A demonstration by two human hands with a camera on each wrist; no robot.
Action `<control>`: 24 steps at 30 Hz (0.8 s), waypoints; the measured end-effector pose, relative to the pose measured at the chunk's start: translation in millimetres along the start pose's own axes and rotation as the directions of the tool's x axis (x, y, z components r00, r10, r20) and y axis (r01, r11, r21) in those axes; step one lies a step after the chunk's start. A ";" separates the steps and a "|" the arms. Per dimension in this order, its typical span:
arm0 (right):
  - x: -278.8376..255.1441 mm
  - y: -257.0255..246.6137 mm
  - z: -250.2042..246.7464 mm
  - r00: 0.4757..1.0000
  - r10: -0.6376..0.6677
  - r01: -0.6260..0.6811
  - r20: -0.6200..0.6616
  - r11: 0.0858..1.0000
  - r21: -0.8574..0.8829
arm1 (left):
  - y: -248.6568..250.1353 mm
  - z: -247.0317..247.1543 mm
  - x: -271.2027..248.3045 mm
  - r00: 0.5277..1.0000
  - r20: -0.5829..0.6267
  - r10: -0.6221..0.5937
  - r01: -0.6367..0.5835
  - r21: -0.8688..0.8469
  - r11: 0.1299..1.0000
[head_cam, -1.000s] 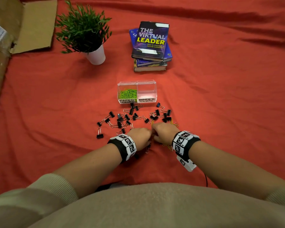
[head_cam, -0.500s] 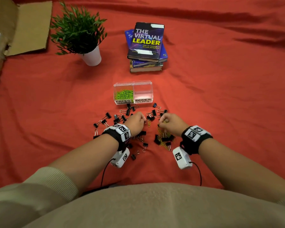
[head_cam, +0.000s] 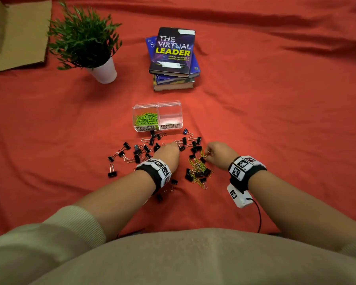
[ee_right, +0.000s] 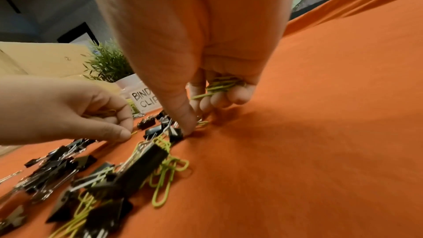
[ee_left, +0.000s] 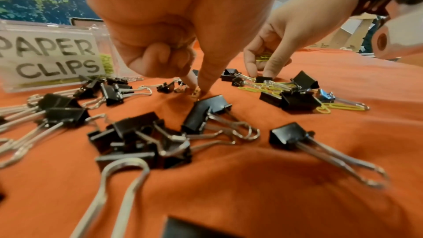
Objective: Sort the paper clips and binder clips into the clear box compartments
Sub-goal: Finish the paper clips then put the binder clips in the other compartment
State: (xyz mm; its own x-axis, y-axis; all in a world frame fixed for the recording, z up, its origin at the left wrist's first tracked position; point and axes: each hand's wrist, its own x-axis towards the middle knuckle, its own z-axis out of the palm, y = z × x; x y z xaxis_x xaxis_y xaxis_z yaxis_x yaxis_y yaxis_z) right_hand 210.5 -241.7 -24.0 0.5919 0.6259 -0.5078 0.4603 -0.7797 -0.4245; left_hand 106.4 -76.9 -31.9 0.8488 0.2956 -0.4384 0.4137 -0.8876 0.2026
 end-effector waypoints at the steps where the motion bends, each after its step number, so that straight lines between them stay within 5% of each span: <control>1: 0.2 -0.6 2.2 1.000 -0.005 0.005 0.009 1.000 -0.006 | -0.6 0.1 -0.9 1.000 -0.003 0.002 -0.002 0.007 1.000; 7: -2.4 -5.9 10.0 0.996 -0.036 0.039 0.076 0.999 -0.035 | -9.3 -9.3 -5.5 1.000 0.015 -0.019 0.020 -0.132 0.991; 12: -4.5 -14.4 10.6 0.993 -0.089 0.079 0.072 0.988 0.135 | -32.3 -48.0 8.2 0.973 -0.175 -0.150 0.075 -0.375 0.924; 19: 3.9 -5.3 -0.9 0.993 0.082 -0.069 -0.084 0.987 0.148 | -70.9 -93.8 51.4 0.975 -0.210 -0.065 0.048 -0.083 0.995; 24: 4.0 -4.1 7.9 0.987 0.150 -0.146 -0.054 0.987 0.068 | -67.0 -84.0 48.6 0.955 -0.296 -0.017 0.020 0.007 1.000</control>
State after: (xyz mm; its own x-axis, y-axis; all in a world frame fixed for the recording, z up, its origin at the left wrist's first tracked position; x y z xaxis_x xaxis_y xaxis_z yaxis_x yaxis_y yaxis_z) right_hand 205.7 -236.0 -30.2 0.6891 0.5000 -0.5245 0.3226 -0.8598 -0.3958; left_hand 147.7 26.6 6.8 0.9012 0.4016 -0.1627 0.4279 -0.8841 0.1877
